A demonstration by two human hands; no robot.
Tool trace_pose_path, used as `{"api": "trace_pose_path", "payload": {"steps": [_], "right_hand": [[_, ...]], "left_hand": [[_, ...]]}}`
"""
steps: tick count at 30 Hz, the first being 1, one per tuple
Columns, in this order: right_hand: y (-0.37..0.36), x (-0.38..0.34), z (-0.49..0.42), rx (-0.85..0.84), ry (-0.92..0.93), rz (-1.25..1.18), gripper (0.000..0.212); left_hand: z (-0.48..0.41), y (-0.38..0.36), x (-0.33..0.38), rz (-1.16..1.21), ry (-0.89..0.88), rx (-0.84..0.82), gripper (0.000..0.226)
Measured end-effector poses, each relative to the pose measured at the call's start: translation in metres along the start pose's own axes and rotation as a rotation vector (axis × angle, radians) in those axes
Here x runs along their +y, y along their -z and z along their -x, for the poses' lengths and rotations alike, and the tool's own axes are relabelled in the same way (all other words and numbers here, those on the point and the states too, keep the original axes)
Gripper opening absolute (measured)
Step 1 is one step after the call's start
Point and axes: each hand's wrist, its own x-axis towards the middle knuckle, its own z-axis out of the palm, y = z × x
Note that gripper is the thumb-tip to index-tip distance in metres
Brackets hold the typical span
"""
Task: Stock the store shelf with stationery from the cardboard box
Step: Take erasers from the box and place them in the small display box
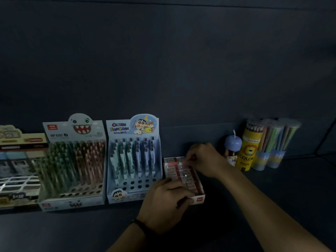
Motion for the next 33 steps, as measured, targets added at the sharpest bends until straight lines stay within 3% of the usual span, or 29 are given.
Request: {"api": "trace_pose_path", "payload": {"steps": [9, 14, 17, 22, 28, 33], "right_hand": [[-0.018, 0.001, -0.001, 0.076, -0.061, 0.025, 0.012], [-0.005, -0.012, 0.007, -0.024, -0.125, 0.071, 0.019], [0.012, -0.022, 0.035, 0.101, -0.178, -0.036, 0.017], [0.03, -0.046, 0.124, 0.446, -0.246, -0.093, 0.014], [0.036, -0.074, 0.274, 0.561, -0.497, -0.113, 0.015], [0.027, -0.081, 0.425, 0.539, -0.842, -0.12, 0.011]], "left_hand": [[-0.001, 0.002, 0.002, 0.003, 0.01, 0.007, 0.008], [-0.002, 0.007, 0.002, 0.045, 0.026, -0.023, 0.008], [-0.003, 0.014, 0.006, 0.055, 0.028, -0.004, 0.012], [-0.002, 0.022, 0.025, 0.109, -0.081, 0.019, 0.003], [0.009, 0.026, 0.115, 0.146, -0.373, -0.087, 0.005], [0.034, -0.021, 0.235, 0.172, -0.611, -0.42, 0.012]]}}
